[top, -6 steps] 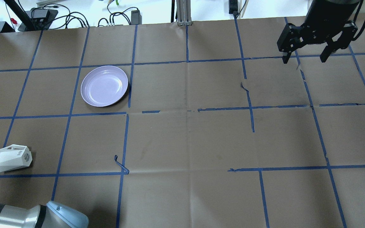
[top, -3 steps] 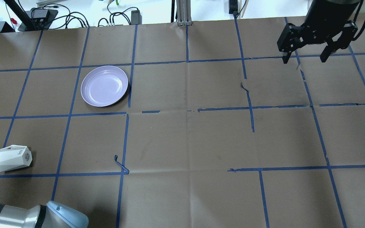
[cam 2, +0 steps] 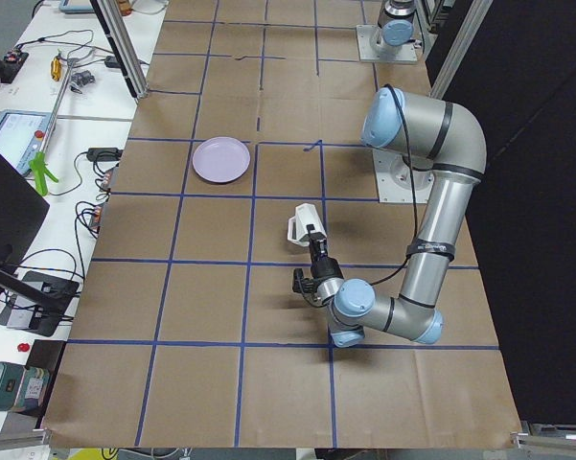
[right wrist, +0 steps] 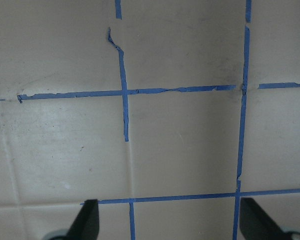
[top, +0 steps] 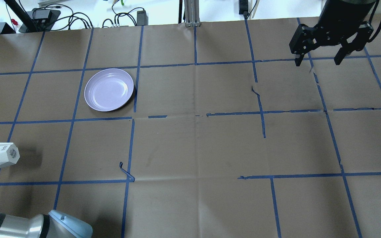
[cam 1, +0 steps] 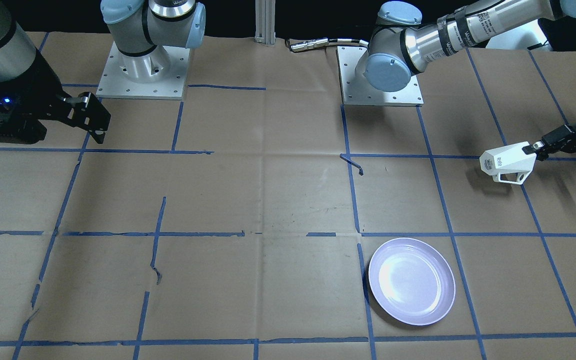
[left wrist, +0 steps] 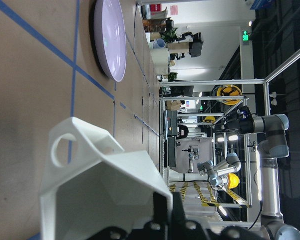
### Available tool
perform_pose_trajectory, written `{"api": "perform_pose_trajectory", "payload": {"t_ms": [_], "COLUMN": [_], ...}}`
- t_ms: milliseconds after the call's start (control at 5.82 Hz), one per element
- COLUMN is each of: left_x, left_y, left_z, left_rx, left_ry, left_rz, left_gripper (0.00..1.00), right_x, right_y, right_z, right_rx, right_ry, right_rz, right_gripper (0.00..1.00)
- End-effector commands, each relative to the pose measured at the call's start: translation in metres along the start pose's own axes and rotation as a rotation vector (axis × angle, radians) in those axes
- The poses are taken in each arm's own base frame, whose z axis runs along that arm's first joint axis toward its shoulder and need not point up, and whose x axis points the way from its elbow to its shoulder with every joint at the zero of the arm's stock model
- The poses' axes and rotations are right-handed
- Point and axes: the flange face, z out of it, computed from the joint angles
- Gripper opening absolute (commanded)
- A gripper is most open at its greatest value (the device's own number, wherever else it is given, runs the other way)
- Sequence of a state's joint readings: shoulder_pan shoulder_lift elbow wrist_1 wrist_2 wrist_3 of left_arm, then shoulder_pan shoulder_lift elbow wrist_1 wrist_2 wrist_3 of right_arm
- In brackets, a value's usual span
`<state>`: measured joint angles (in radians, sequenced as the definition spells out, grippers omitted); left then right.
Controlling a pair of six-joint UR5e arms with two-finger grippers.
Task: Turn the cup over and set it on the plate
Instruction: 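Carry the cup with the left gripper over the plate, turning it upright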
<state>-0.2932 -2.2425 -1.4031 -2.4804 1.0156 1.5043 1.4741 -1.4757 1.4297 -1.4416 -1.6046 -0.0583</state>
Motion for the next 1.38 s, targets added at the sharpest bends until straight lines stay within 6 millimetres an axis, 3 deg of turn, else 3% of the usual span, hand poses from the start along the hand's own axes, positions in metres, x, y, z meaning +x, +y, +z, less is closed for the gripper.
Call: {"api": "perform_pose_trajectory", "payload": {"t_ms": [0, 172, 344, 688, 859, 1203], "left_x": [0.1, 0.125, 0.174, 0.285, 0.316, 0.364], "left_y": [0.001, -0.005, -0.024, -0.088, -0.11, -0.128], "left_z": [0.001, 0.01, 0.048, 0.166, 0.231, 0.376], "left_rx": [0.006, 0.032, -0.017, -0.078, -0.142, -0.203], "left_ry": [-0.113, -0.143, -0.232, -0.65, -0.829, -1.143], "left_rz": [-0.025, -0.027, -0.023, 0.05, 0.13, 0.26], "left_gripper": [0.0, 0.0, 0.0, 0.0, 0.0, 0.0], "right_x": [0.0, 0.0, 0.0, 0.0, 0.0, 0.0], "right_y": [0.0, 0.0, 0.0, 0.0, 0.0, 0.0], "right_z": [0.0, 0.0, 0.0, 0.0, 0.0, 0.0], "right_rx": [0.0, 0.0, 0.0, -0.001, -0.001, -0.001], "right_ry": [0.0, 0.0, 0.0, 0.0, 0.0, 0.0], "right_rz": [0.0, 0.0, 0.0, 0.0, 0.0, 0.0], "right_gripper": [1.0, 1.0, 1.0, 1.0, 1.0, 1.0]}}
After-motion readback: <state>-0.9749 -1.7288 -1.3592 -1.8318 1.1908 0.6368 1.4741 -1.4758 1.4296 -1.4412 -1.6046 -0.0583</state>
